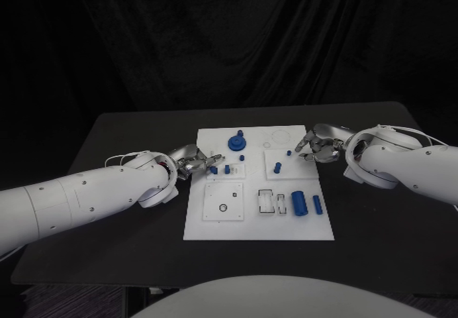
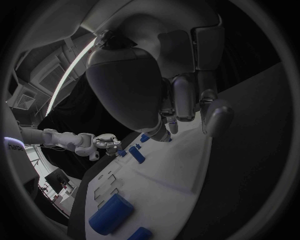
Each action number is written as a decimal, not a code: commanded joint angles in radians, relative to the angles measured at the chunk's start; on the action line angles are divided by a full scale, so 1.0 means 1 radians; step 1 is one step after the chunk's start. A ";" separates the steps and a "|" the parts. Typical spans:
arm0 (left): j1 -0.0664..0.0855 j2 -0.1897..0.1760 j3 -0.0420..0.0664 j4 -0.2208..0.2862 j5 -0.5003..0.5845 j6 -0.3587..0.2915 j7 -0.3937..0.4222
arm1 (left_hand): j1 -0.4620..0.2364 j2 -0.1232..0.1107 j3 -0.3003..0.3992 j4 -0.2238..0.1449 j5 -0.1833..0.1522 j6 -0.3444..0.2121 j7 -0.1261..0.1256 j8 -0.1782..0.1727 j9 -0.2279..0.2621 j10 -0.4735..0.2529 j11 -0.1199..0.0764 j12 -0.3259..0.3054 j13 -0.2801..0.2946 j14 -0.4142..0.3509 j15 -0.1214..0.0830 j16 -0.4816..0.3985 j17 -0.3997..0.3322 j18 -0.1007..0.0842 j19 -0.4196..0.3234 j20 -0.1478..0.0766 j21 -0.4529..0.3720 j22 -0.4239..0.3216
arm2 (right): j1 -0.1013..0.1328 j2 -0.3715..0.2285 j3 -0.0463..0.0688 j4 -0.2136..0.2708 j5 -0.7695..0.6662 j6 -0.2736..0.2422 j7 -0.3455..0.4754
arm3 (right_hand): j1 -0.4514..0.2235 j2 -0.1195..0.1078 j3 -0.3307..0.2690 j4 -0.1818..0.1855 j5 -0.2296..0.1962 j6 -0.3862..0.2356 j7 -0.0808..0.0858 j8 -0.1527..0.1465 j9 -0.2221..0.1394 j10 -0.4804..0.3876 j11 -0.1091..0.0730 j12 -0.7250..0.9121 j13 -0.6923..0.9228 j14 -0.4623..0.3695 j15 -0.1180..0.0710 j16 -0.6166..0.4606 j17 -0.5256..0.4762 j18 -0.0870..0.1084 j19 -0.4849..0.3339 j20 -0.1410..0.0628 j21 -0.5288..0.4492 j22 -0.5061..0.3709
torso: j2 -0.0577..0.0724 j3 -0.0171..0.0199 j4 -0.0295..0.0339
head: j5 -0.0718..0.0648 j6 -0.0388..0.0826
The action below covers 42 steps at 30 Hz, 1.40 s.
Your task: Assemble the parts on the task board
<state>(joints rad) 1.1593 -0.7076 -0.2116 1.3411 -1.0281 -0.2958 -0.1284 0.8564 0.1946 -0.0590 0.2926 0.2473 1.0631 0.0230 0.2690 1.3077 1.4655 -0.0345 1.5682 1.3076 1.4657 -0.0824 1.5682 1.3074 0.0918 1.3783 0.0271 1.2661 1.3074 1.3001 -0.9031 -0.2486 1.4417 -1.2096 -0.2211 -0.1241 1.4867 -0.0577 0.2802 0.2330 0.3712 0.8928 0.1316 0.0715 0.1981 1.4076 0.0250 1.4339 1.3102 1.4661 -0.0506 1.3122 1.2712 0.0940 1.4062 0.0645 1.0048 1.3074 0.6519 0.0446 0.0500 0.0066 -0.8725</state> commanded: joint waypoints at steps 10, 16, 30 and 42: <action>-0.001 0.011 0.000 -0.004 0.003 -0.025 0.052 | 0.033 0.019 -0.012 0.000 0.041 0.013 -0.009 0.026 0.027 0.105 -0.015 0.003 0.263 0.105 -0.011 0.003 0.263 -0.012 0.010 -0.005 0.003 0.098 | -0.003 -0.003 0.001 0.004 -0.001 0.010 -0.012 | -0.002 0.009 0.009 0.000 0.007 -0.004 -0.003 -0.002 -0.001 -0.007 0.002 -0.005 0.035 0.022 0.007 -0.006 -0.002 0.013 -0.010 -0.001 -0.007 0.116 | 0.000 0.0002 0.0001 | 0.000 0.000; -0.001 0.014 0.000 -0.009 0.003 -0.038 0.047 | 0.044 0.020 -0.015 0.000 0.056 0.019 -0.012 0.028 0.025 0.105 -0.018 0.003 0.263 0.105 -0.013 0.003 0.263 -0.013 0.016 -0.007 0.010 0.103 | -0.003 -0.006 0.001 0.005 -0.001 0.010 -0.011 | -0.002 0.009 0.009 0.000 0.007 -0.004 -0.003 -0.002 -0.001 -0.007 0.002 -0.005 0.035 0.022 0.007 -0.006 -0.002 0.013 -0.010 -0.001 -0.007 0.116 | 0.000 0.0002 0.0001 | -0.004 0.000; -0.001 0.007 0.001 -0.004 0.002 -0.055 0.015 | 0.128 -0.018 -0.017 -0.005 0.069 0.017 -0.021 0.043 0.029 0.105 -0.026 0.003 0.263 0.105 -0.022 0.003 0.263 -0.018 0.033 -0.017 0.025 0.118 | -0.003 -0.007 0.001 0.004 -0.001 0.009 -0.011 | -0.002 0.009 0.009 0.000 0.007 -0.004 -0.003 -0.002 -0.001 -0.007 0.002 -0.005 0.035 0.022 0.007 -0.006 -0.002 0.013 -0.010 -0.001 -0.007 0.116 | 0.000 0.0001 0.0001 | -0.002 0.000; 0.035 -0.039 0.001 0.031 -0.202 -0.284 0.366 | 0.475 -0.147 0.030 0.000 0.058 -0.210 0.055 0.003 0.025 -0.028 0.050 -0.147 0.196 -0.007 0.055 -0.074 0.139 0.011 -0.141 0.041 -0.152 0.098 | -0.002 -0.023 0.001 0.020 0.003 -0.042 0.018 | -0.006 0.007 0.010 -0.001 0.007 0.002 -0.004 0.001 0.001 -0.005 0.003 -0.003 0.037 0.023 0.007 -0.003 0.002 0.012 -0.007 -0.001 -0.001 0.118 | 0.000 -0.0001 0.0001 | -0.004 0.000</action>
<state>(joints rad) 1.1836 -0.7473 -0.2135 1.3663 -1.1488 -0.4875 0.0481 1.3048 0.0465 -0.0398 0.2914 0.3015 0.8736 0.0694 0.2827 1.3076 1.4517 0.0070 1.4587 1.3121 1.4617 -0.0375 1.5100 1.3074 0.0919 1.2674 0.0607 1.1439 1.3074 1.2999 -0.9227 -0.2486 1.4567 -1.2090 -0.2270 -0.1193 1.4867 -0.0577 0.2857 0.2331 0.3719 0.8928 0.1316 0.0716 0.1983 1.4076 0.0251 1.4339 1.3100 1.4661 -0.0506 1.3122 1.2723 0.0941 1.4037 0.0619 1.0011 1.3073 0.6519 0.0446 0.0500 0.0025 -0.8725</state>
